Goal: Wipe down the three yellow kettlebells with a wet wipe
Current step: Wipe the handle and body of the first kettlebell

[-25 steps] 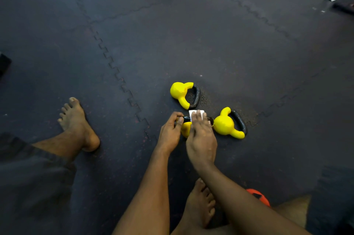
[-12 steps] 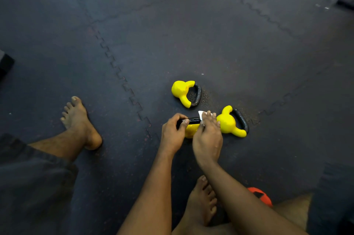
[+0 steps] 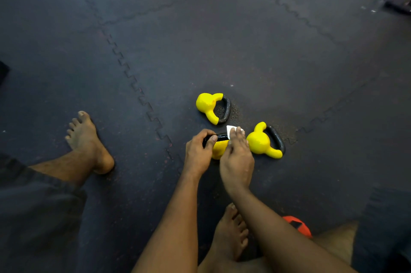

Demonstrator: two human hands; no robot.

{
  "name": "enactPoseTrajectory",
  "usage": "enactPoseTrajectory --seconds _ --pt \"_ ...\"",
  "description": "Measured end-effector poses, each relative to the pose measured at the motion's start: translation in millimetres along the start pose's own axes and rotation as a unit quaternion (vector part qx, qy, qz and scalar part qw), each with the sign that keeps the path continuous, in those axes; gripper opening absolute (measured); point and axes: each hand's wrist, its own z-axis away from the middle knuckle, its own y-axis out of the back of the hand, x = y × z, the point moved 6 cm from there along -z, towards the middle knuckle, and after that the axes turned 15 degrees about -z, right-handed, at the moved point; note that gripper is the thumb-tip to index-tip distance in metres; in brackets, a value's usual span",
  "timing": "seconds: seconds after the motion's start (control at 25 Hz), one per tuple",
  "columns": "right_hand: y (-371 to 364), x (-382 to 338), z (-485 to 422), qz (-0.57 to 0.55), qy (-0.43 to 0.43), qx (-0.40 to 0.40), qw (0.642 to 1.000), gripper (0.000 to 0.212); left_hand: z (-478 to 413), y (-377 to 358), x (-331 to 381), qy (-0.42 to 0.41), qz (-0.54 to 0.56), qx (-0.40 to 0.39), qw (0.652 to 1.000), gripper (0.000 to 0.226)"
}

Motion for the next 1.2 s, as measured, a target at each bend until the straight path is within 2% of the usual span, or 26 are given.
enactPoseTrajectory --seconds 0.08,0.24,0.4,0.56,0.72,0.88,1.04,1.2 --pt "-2.1 -1.7 3.8 -0.004 -0.024 0.015 1.0 0.046 0.6 -2.2 2.8 -0.001 -0.004 -0.003 1.0 0.007" --pt "-9.4 -7.6 14.8 -0.004 0.035 -0.038 0.999 0.05 -2.0 1.2 -1.7 0.02 0.03 0.003 0.999 0.008" --pt "-6.6 -2.8 -7.3 -0.032 -0.034 0.003 0.999 0.048 -0.6 -0.8 0.5 0.024 0.047 -0.007 0.999 0.009" --pt "-13.5 -10.2 9.3 -0.042 0.021 -0.034 0.998 0.048 -1.2 -0.3 -1.0 0.029 0.054 -0.008 0.998 0.009" --pt "-7.5 -0.9 -3.4 -0.09 -0.075 0.039 0.992 0.047 0.0 -2.7 3.7 0.025 0.045 -0.015 0.999 0.009" --pt "-16.0 -10.7 11.8 -0.093 -0.029 -0.016 0.995 0.049 -0.3 -0.3 0.3 0.033 0.051 -0.004 0.998 0.009" --pt "-12.7 -4.1 -4.3 -0.11 -0.101 0.043 0.988 0.049 0.4 -1.3 0.6 0.035 0.058 -0.01 0.998 0.01" --pt "-19.7 -11.3 11.2 -0.12 -0.062 0.029 0.99 0.048 0.1 -1.0 -1.0 0.038 0.056 0.0 0.998 0.01"
